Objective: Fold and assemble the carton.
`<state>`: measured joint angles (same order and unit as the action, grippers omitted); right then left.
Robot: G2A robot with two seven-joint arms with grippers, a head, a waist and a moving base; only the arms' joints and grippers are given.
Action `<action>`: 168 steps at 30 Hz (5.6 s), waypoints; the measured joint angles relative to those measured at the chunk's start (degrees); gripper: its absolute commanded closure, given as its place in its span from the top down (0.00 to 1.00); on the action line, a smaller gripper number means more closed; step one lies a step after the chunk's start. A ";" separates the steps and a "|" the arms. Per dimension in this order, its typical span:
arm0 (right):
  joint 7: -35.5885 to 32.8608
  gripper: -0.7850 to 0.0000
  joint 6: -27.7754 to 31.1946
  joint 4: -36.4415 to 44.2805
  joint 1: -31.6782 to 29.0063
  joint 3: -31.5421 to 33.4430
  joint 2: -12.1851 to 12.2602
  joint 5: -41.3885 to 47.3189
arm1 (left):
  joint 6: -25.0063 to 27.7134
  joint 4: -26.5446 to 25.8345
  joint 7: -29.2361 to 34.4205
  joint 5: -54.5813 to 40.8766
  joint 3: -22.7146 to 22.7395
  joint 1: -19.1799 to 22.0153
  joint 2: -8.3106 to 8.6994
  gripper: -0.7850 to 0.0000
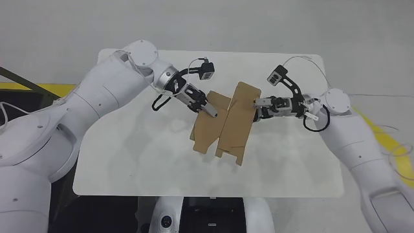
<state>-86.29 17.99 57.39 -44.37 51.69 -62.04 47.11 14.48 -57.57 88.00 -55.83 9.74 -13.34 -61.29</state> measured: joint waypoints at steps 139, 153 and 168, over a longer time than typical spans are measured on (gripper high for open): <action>6.66 1.00 6.67 10.87 -12.16 16.47 2.27 -9.21 | 2.93 14.98 -1.11 10.97 25.50 -7.67 -6.70 0.00; 8.47 0.78 8.47 9.13 -10.78 13.82 1.87 -9.70 | 2.97 15.68 -1.16 11.44 26.66 -8.20 -8.25 0.00; 8.19 0.54 8.20 9.29 -9.38 11.53 1.70 -10.34 | 2.63 18.12 -0.82 13.92 27.35 -7.92 -9.40 0.00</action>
<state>-78.10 26.18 66.68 -53.76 63.23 -60.34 36.77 17.11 -39.45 87.18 -41.91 37.09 -21.26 -70.69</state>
